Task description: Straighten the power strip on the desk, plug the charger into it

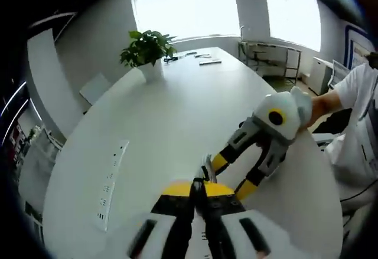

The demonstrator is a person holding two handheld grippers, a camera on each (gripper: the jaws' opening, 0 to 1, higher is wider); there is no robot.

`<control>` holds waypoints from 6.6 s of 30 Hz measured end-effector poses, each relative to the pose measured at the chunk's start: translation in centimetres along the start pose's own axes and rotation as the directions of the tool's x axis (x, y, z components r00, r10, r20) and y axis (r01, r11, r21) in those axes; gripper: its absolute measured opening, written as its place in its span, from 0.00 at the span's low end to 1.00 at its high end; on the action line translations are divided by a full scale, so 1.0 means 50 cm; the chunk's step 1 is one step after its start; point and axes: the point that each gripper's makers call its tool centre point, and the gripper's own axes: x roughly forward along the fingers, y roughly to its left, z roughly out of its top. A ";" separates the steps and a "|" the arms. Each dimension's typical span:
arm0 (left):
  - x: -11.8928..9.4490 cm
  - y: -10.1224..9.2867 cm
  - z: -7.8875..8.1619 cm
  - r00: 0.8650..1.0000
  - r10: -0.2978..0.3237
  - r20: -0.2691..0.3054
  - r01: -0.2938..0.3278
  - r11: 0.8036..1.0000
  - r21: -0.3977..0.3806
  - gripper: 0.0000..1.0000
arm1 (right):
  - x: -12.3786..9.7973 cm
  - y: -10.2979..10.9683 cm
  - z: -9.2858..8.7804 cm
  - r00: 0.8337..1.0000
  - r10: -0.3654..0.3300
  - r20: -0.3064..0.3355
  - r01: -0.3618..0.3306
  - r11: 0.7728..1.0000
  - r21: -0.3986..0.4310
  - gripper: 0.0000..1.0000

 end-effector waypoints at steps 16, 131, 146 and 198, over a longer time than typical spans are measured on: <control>-0.011 0.005 -0.018 0.998 0.027 -0.063 -0.024 0.999 0.043 0.07 | 0.022 0.013 -0.026 1.000 -0.001 -0.018 0.001 1.000 -0.007 0.26; -0.125 0.069 -0.143 0.765 0.502 0.404 -0.252 0.810 -0.530 0.29 | 0.070 0.014 0.051 0.898 -0.427 0.105 0.430 0.903 -0.011 0.23; -0.120 0.043 -0.220 0.731 0.553 0.398 -0.243 0.757 -0.606 0.28 | 0.070 -0.007 0.039 0.900 -0.424 0.100 0.420 0.905 0.066 0.23; -0.092 0.015 -0.284 0.784 0.521 0.338 -0.284 0.785 -0.550 0.27 | 0.100 -0.020 0.070 0.904 -0.396 0.162 0.402 0.916 -0.002 0.06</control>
